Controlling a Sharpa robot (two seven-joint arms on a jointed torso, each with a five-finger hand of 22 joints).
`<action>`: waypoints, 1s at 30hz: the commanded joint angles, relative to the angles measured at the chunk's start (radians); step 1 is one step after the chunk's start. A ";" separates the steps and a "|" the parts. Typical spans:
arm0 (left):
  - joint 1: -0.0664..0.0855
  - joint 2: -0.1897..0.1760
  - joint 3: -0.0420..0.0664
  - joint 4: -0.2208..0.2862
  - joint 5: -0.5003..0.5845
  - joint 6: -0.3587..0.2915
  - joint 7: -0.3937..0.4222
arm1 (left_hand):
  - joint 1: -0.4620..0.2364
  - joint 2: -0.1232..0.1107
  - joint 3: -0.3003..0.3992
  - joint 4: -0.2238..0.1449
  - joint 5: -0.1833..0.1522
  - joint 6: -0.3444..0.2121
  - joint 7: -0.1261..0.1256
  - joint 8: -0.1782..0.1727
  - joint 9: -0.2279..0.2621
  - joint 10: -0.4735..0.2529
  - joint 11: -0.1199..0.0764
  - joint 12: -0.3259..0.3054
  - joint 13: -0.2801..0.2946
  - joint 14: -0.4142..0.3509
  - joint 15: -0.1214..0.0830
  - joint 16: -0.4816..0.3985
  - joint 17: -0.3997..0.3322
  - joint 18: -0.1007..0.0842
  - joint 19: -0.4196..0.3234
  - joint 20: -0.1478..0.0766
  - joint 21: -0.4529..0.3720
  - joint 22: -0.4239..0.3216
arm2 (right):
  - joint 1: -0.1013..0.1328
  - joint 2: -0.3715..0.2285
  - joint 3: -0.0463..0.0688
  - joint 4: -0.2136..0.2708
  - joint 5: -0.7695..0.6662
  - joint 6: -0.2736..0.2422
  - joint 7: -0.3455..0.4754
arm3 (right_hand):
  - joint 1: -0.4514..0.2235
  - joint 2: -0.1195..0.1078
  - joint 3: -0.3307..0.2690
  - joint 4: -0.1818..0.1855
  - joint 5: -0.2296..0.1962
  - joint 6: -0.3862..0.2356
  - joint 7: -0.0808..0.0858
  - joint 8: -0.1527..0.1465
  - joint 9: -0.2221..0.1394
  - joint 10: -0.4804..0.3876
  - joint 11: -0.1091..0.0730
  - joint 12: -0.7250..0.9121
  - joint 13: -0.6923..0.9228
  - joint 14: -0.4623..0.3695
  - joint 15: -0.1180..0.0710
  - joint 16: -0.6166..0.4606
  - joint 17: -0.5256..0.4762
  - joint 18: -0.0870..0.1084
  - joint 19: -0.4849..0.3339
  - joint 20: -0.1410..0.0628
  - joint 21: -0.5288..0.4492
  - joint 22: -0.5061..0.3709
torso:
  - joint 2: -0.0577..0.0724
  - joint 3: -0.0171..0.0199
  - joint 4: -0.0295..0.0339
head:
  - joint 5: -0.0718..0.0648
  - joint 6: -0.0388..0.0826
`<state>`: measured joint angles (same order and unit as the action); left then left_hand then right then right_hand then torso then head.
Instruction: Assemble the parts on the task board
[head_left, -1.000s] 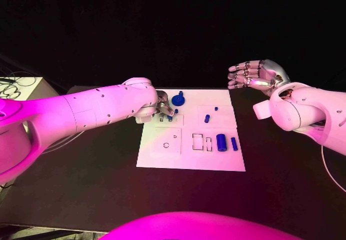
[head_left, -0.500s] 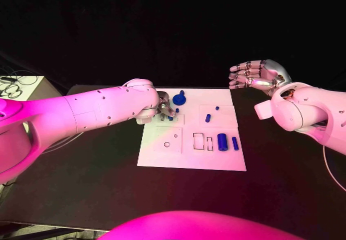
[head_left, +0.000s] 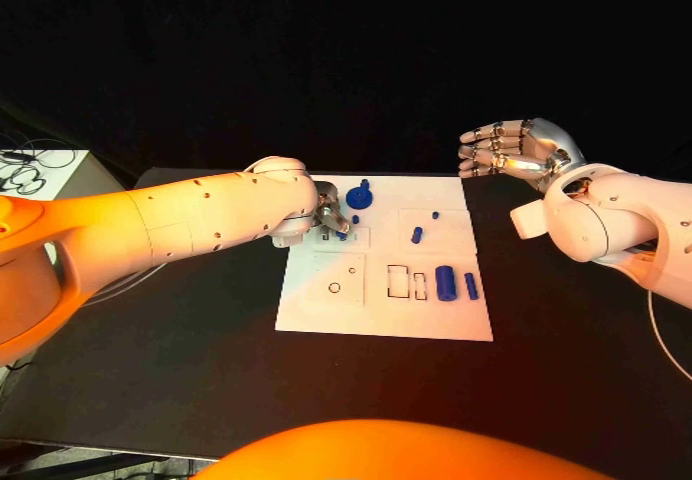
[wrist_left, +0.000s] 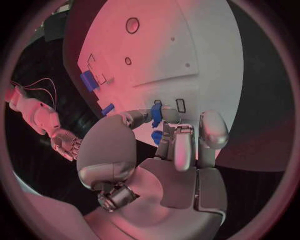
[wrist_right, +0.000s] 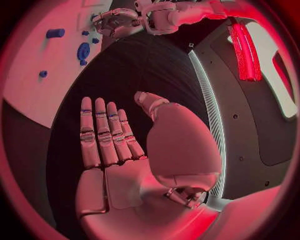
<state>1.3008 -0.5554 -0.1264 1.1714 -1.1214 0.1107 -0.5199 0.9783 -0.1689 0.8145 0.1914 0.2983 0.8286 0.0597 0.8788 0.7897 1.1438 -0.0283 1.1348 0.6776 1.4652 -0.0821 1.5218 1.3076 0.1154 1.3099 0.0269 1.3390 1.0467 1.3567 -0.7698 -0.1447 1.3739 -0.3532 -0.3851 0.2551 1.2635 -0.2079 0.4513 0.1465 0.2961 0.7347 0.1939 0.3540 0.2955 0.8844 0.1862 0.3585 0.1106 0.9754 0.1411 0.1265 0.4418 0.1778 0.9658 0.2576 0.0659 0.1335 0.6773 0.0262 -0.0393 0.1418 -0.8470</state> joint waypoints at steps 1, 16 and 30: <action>-0.002 -0.001 -0.001 0.003 -0.010 0.020 -0.004 | 0.003 0.012 0.197 -0.189 0.003 0.023 -0.026 0.003 0.173 -0.002 -0.006 0.000 -0.001 0.079 -0.006 0.004 0.185 -0.014 0.008 -0.002 0.004 0.000 | 0.000 0.000 0.000 0.000 -0.010 0.013 0.004 | -0.013 0.001 -0.005 0.002 0.003 0.003 0.053 -0.006 -0.001 0.000 0.004 -0.003 -0.002 0.000 0.007 -0.006 -0.002 0.007 -0.006 0.000 -0.001 -0.002 | 0.000 -0.0008 0.0005 | -0.001 0.000; -0.002 0.001 -0.001 0.011 -0.007 0.045 -0.003 | 0.002 0.011 0.198 -0.190 0.003 0.022 -0.027 0.004 0.174 -0.001 -0.006 0.000 -0.001 0.080 -0.006 0.005 0.187 -0.015 0.009 -0.002 0.005 0.002 | 0.000 0.001 0.000 -0.002 -0.010 0.015 0.004 | -0.013 0.001 -0.005 0.002 0.003 0.003 0.053 -0.006 -0.001 0.000 0.004 -0.003 -0.002 0.000 0.007 -0.006 -0.002 0.007 -0.006 0.000 -0.001 -0.002 | 0.001 -0.0001 0.0001 | -0.003 -0.005; -0.002 0.005 -0.001 0.000 -0.008 0.061 -0.004 | 0.002 0.011 0.199 -0.191 0.002 0.022 -0.027 0.005 0.175 -0.002 -0.006 -0.001 -0.003 0.079 -0.007 0.004 0.185 -0.015 0.010 -0.002 0.006 0.004 | -0.001 0.003 0.000 -0.004 -0.010 0.016 0.003 | -0.015 0.002 -0.007 0.004 0.004 0.003 0.053 -0.006 -0.001 0.000 0.004 -0.003 -0.004 0.000 0.007 -0.007 -0.003 0.007 -0.006 0.001 -0.001 -0.004 | 0.001 -0.0002 -0.0013 | -0.002 -0.010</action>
<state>1.3021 -0.5526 -0.1254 1.1738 -1.1245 0.1352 -0.5239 0.9790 -0.1684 0.8145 0.1913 0.2958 0.8298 0.0585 0.8790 0.8618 1.1447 -0.0269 1.1348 0.6753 1.4651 -0.0820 1.5218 1.3077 0.1155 1.3134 0.0234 1.3389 1.0500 1.3557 -0.7676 -0.1450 1.3702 -0.3563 -0.3801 0.2548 1.2581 -0.2025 0.4471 0.1506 0.2961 0.7347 0.1939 0.3540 0.2956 0.8844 0.1861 0.3585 0.1074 0.9754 0.1411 0.1226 0.4392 0.1779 0.9659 0.2575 0.0659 0.1302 0.6779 0.0262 -0.0392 0.1389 -0.8554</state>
